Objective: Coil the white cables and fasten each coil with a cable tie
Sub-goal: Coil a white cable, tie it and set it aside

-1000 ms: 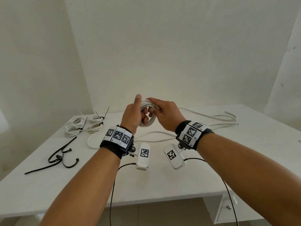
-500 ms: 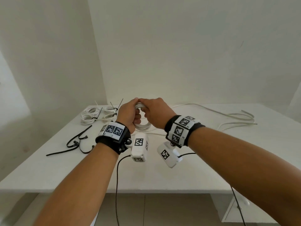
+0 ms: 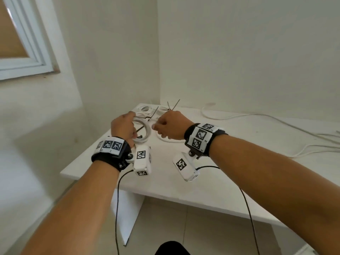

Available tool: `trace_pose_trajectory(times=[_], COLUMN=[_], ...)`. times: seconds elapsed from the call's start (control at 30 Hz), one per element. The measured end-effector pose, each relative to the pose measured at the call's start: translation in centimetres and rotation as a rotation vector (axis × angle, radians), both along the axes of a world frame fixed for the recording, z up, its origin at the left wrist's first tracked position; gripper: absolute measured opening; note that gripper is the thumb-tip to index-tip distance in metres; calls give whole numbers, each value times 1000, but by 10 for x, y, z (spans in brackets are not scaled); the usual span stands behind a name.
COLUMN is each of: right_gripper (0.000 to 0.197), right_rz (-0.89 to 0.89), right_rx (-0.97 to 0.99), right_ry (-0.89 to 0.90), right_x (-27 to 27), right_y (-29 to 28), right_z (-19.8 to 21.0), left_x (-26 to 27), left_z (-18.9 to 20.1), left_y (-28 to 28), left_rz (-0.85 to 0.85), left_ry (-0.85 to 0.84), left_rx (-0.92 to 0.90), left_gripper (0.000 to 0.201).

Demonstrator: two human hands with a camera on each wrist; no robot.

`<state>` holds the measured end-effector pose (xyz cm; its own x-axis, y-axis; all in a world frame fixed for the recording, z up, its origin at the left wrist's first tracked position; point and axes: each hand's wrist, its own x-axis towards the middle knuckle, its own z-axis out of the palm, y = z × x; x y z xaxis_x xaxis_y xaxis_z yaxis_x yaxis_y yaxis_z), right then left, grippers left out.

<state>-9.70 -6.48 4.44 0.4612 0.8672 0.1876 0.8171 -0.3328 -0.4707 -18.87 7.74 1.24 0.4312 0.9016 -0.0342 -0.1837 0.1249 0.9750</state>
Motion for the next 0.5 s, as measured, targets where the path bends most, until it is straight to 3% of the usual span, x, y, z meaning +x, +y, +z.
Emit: trace_pose_trajectory(times=[0.23, 0.5], right_gripper=[33, 40], right_rz=[6, -36], right_rx=[-291, -438], right_ry=[-81, -222], right_x=[-26, -24], right_y=[70, 97], right_z=[-36, -57], left_x=[-44, -59], left_z=[-18, -31], left_y=[47, 59], left_rz=[152, 158], left_ry=[-13, -49], left_rx=[-61, -109], left_gripper=[14, 23])
